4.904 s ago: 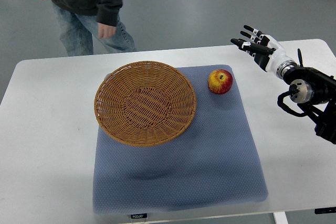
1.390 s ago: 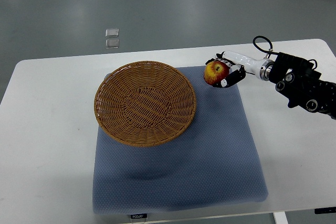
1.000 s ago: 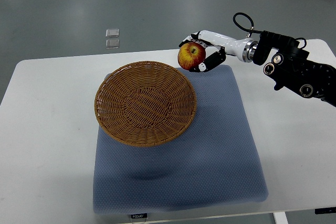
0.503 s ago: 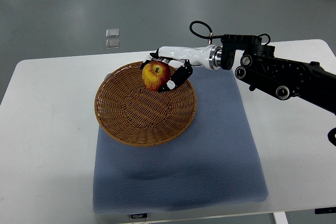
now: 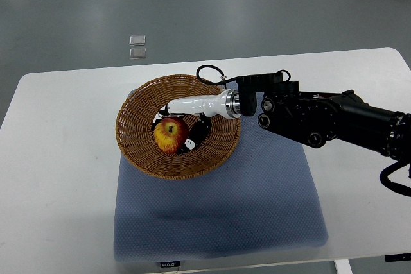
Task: Place red apple in basket with right hand
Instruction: 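Lower the apple into the basket and open the right hand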
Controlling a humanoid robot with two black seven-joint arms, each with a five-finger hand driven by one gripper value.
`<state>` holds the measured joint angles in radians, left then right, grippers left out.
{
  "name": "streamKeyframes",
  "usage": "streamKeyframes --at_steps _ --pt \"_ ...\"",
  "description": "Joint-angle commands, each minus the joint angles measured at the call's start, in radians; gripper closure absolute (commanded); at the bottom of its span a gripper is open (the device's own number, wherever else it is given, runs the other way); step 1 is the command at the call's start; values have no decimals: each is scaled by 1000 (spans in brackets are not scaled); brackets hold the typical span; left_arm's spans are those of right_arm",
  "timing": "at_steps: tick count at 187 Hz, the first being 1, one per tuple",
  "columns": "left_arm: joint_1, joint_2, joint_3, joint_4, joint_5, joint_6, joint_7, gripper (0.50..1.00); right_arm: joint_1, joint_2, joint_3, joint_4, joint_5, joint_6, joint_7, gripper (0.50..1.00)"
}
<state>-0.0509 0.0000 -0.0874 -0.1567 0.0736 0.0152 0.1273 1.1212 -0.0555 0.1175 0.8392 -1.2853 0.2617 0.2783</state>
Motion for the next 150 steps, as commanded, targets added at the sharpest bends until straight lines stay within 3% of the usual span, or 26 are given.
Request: streamKeyframes --at_steps 1,14,15,29,66,150 --pt "0 0 0 0 0 0 0 500 -1 17 -10 -25 0 -6 -1 865" --pt "0 0 0 0 0 0 0 500 -1 22 -10 -29 0 -10 -2 857" --pt "0 0 0 0 0 0 0 500 -3 31 -10 -34 0 -18 -2 822" --pt "0 0 0 0 0 0 0 500 -3 31 -9 -34 1 -27 -5 752" --pt "0 0 0 0 0 0 0 500 2 29 -7 -34 3 -21 -5 605" --pt "0 0 2 -1 0 0 0 500 52 -6 74 -32 95 -10 -8 599"
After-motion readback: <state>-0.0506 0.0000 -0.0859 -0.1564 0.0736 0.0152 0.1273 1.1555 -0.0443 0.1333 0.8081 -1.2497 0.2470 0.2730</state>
